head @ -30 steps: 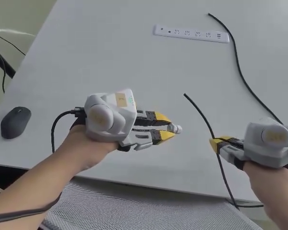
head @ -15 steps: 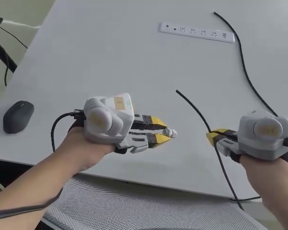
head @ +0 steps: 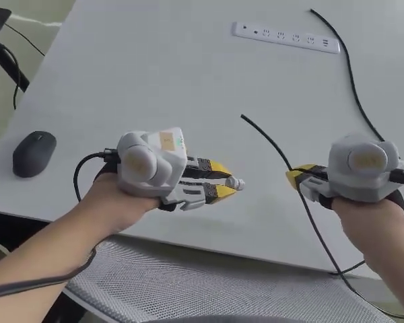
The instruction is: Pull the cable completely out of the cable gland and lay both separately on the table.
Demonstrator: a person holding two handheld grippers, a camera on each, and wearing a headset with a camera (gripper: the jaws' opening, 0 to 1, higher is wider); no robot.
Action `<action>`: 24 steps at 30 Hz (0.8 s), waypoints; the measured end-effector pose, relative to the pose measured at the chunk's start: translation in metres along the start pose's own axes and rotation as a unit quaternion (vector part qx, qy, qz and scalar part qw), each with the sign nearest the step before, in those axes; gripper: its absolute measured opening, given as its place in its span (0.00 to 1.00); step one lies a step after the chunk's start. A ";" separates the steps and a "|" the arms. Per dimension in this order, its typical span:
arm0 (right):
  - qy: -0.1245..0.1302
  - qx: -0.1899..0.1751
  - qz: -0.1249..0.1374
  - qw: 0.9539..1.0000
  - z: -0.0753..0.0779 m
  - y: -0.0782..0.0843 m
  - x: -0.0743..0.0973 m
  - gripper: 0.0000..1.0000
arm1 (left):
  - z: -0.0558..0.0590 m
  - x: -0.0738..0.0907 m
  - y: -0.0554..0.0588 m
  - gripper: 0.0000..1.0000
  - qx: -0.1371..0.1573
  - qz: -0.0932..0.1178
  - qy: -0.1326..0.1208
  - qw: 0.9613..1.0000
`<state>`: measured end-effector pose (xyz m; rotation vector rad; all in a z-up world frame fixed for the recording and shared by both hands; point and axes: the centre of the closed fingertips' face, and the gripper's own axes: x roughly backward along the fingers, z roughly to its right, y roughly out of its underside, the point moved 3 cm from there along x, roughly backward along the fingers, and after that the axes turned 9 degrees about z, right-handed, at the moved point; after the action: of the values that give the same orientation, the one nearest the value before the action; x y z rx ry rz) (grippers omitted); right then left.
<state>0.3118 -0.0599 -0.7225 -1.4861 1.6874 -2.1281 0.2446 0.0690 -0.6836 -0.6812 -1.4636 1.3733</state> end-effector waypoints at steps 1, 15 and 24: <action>-0.002 0.002 -0.002 1.000 0.000 -0.001 -0.002 0.00 | -0.001 0.001 0.001 0.16 0.002 0.002 -0.001 1.000; -0.027 0.045 -0.022 0.998 -0.024 -0.009 -0.035 0.00 | -0.015 0.018 0.029 0.16 0.010 -0.010 -0.003 1.000; -0.044 0.081 -0.041 0.995 -0.034 -0.009 -0.060 0.00 | -0.024 0.028 0.047 0.16 0.017 -0.020 -0.004 1.000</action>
<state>0.3252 0.0019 -0.7522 -1.6026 1.4127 -2.1446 0.2459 0.1132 -0.7233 -0.6227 -1.4496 1.3689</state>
